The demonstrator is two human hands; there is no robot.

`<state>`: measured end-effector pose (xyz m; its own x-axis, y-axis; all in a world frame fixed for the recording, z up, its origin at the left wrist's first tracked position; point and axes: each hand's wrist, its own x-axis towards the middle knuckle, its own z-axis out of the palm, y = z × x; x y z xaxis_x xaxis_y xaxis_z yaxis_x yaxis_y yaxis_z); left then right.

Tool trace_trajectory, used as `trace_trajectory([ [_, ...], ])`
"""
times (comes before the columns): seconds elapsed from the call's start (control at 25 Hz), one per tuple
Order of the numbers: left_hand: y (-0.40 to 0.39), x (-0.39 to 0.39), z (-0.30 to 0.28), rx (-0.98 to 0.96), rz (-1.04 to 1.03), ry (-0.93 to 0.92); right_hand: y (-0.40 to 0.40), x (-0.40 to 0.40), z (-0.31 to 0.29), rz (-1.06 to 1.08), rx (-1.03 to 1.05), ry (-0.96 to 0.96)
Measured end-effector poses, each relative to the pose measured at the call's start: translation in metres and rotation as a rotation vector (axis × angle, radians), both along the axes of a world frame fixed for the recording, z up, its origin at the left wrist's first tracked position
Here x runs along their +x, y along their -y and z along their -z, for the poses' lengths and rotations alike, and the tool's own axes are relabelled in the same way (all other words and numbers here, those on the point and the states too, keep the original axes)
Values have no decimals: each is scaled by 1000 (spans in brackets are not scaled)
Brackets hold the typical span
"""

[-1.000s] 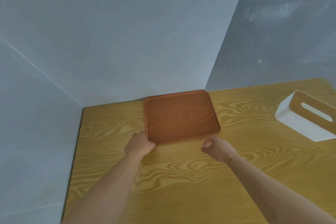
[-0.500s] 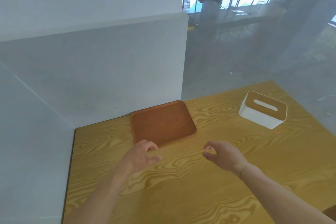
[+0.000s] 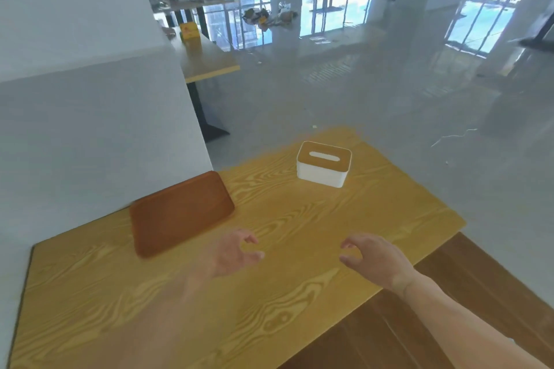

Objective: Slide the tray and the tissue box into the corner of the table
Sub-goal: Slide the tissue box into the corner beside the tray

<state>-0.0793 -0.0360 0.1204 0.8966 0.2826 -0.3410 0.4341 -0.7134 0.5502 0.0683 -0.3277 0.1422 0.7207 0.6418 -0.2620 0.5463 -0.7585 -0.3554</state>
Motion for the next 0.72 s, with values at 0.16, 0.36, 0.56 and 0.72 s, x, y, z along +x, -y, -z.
trace_trajectory([
  [0.16, 53, 30, -4, 22, 85, -16, 73, 12, -7, 105, 47, 12],
  [0.36, 84, 59, -4, 10, 141, -70, 106, 26, -4, 162, 86, -37],
  [0.56, 74, 99, 8, 8, 129, -53, 94, 55, 5, 158, 77, -87],
  [0.72, 52, 142, 17, -32, 84, -47, 66, 100, 7, 133, 38, -94],
])
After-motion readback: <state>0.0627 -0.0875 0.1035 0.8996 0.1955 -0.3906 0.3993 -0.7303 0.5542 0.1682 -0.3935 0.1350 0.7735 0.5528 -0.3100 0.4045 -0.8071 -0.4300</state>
